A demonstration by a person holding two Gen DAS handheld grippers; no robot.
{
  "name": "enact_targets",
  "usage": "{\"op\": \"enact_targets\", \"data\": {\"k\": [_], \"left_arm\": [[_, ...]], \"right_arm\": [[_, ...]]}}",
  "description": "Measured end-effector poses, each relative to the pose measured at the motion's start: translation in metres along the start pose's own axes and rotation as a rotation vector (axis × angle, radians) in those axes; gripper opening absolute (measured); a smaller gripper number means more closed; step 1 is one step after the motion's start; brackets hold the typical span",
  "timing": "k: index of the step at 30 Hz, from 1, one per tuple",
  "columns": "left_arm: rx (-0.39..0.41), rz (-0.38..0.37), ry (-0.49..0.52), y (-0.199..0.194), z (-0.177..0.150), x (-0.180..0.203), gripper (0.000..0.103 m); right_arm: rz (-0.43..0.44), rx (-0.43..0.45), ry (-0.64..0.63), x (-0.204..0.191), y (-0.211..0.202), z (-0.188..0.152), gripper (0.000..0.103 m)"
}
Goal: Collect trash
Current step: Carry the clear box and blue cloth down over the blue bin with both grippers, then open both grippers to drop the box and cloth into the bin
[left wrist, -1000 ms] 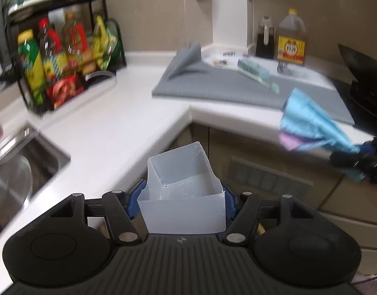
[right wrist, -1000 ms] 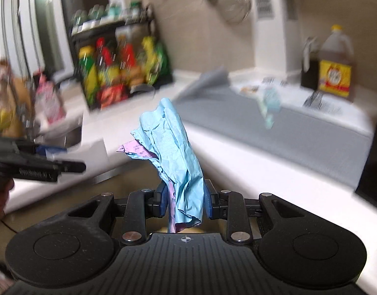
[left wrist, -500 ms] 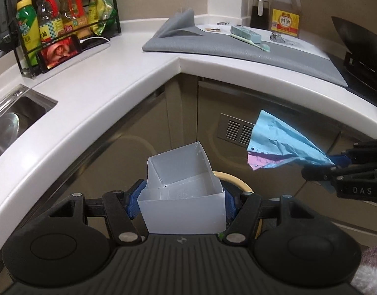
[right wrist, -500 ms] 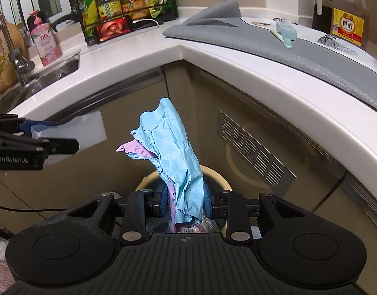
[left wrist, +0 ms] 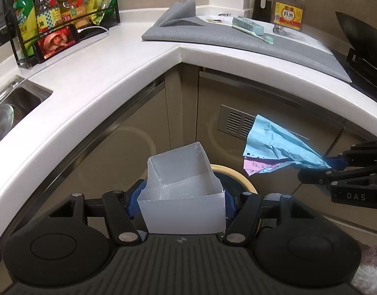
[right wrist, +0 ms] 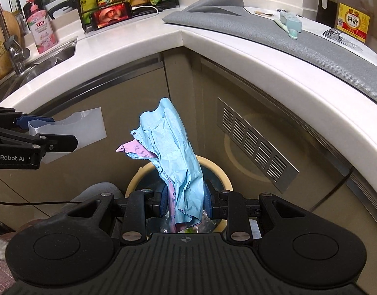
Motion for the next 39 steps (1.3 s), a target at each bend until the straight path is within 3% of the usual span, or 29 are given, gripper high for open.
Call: {"op": "enact_targets", "data": {"k": [12,26,39], "left_arm": [[-0.072,-0.028,-0.010,0.031,-0.006,0.006,0.068],[-0.214,-0.050,-0.038,0.100,-0.024,0.010,0.068],[-0.323,-0.065,-0.040,0.159,-0.032,0.015,0.068]], "right_arm": [[-0.008,-0.078,-0.007,0.004,0.032,-0.002,0.031],[0.013,-0.270,0.101,0.024,0.108,-0.018,0.031],[-0.015,-0.405,0.087,0.021,0.168,-0.032,0.031]]}}
Point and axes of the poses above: each gripper's, at about its wrist camera, not at the fingertips, and y roughly the way its jaws point, x to its right, z to its top, the point moved 9 cm from there along y, roughly the way its jaws point, and after that the axes turned 1 degree about z, right-handed, at the moved point
